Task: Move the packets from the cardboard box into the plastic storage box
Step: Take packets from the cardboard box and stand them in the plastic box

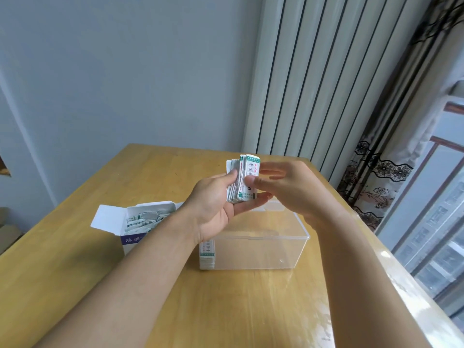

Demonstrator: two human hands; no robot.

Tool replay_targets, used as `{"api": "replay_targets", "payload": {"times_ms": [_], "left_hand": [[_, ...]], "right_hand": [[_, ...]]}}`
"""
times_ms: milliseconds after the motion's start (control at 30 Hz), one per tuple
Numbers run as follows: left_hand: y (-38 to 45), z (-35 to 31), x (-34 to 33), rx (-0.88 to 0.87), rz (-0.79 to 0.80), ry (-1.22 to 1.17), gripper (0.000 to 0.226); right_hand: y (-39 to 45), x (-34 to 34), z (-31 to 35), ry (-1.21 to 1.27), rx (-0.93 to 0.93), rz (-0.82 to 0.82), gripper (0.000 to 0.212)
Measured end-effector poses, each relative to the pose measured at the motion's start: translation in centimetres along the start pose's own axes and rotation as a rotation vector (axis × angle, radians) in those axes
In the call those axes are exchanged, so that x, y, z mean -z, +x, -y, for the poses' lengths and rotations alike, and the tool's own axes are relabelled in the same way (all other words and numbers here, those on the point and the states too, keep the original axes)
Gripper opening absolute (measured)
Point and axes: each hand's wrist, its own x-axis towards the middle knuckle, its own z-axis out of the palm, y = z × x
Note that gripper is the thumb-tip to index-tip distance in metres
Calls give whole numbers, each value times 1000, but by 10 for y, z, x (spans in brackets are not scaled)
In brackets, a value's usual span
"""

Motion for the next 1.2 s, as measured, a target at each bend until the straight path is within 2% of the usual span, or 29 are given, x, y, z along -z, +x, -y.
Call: {"api": "replay_targets", "payload": {"times_ms": [333, 567, 667, 767, 900, 1000, 1100, 1200], "left_hand": [[3, 2, 0, -42, -47, 60, 28], [2, 1, 2, 2, -53, 31, 36], [1, 1, 3, -2, -61, 48, 35], [-1, -1, 2, -42, -117, 149, 33], [0, -5, 4, -173, -232, 421, 32], [2, -15, 11, -322, -280, 466, 33], [3, -28, 17, -427, -305, 407, 33], [-1, -35, 23, -427, -281, 266, 33]], "right_hand": [[-1, 1, -1, 247, -60, 129, 22], [0, -2, -2, 322, -53, 65, 8], [-1, -1, 0, 377, -38, 36, 8], [0, 0, 1, 407, 12, -16, 16], [-1, 5, 4, 478, 43, -59, 20], [-2, 3, 0, 293, 7, -29, 24], [1, -13, -7, -58, -115, 137, 29], [6, -36, -5, -302, -241, 302, 27]]}}
